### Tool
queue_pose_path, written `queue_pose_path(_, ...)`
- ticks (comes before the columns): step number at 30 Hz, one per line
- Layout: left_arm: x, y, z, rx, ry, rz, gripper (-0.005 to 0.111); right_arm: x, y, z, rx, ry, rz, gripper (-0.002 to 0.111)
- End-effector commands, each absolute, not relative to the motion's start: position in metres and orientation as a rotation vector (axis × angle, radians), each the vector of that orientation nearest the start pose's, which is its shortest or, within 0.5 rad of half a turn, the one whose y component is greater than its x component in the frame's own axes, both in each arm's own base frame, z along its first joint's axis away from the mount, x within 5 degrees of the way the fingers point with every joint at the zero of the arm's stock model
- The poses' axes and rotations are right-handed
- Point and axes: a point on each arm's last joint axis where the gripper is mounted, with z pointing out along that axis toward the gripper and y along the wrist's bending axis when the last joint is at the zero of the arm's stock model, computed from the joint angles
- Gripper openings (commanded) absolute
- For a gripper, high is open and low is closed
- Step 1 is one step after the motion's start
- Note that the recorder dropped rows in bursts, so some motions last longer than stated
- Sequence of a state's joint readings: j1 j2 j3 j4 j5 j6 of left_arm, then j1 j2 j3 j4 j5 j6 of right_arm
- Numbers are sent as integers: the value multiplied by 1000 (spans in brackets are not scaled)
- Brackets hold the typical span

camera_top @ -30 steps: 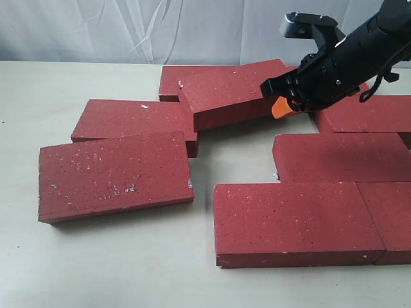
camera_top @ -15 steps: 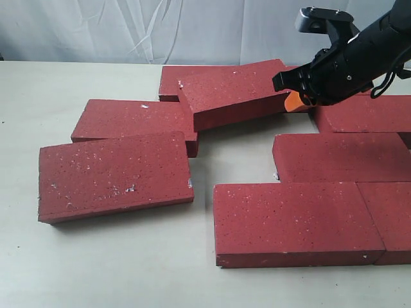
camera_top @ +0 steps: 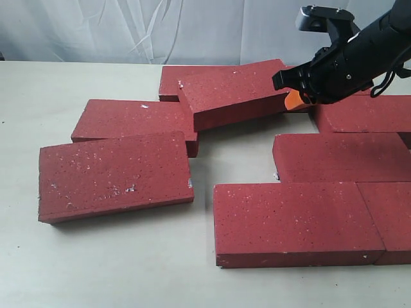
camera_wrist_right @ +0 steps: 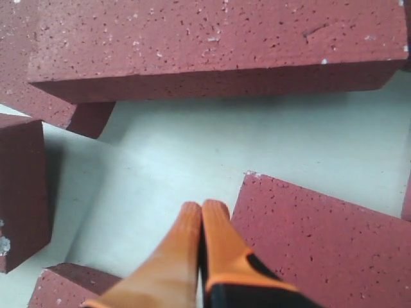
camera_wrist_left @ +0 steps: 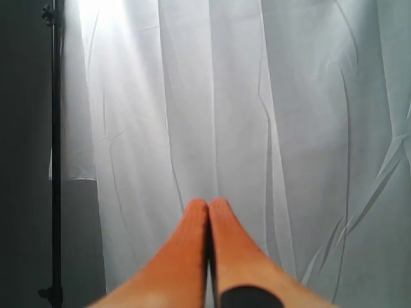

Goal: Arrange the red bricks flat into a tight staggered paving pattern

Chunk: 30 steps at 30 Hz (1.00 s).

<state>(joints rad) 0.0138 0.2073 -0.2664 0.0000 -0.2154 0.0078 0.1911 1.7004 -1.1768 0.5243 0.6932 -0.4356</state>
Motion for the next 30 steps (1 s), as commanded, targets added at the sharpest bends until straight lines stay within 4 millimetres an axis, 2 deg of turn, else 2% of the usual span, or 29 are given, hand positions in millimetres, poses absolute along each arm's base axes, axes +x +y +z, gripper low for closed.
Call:
queue_pose_path(1, 70, 1, 310, -18, 1261, 7, 0, 342, 94, 242, -380, 2573, 478, -1)
queue_pose_path(9, 69, 2, 314, -40, 1216, -12, 0, 343, 94, 240, -376, 2580, 479, -1)
queue_pose_path(13, 79, 2, 315, -51, 1309, -23, 0, 346, 96, 230, -363, 2609, 500, -1)
queue_pose_path(18, 104, 2, 319, -68, 1458, -38, 0, 348, 98, 220, -346, 2637, 519, -1)
queue_pose_path(27, 166, 1, 316, -150, 1810, -120, 0, 350, 98, 218, -343, 2640, 516, -1)
queue_pose_path(30, 187, -5, 312, -129, 1908, -147, 0, 349, 98, 218, -343, 2641, 517, -1)
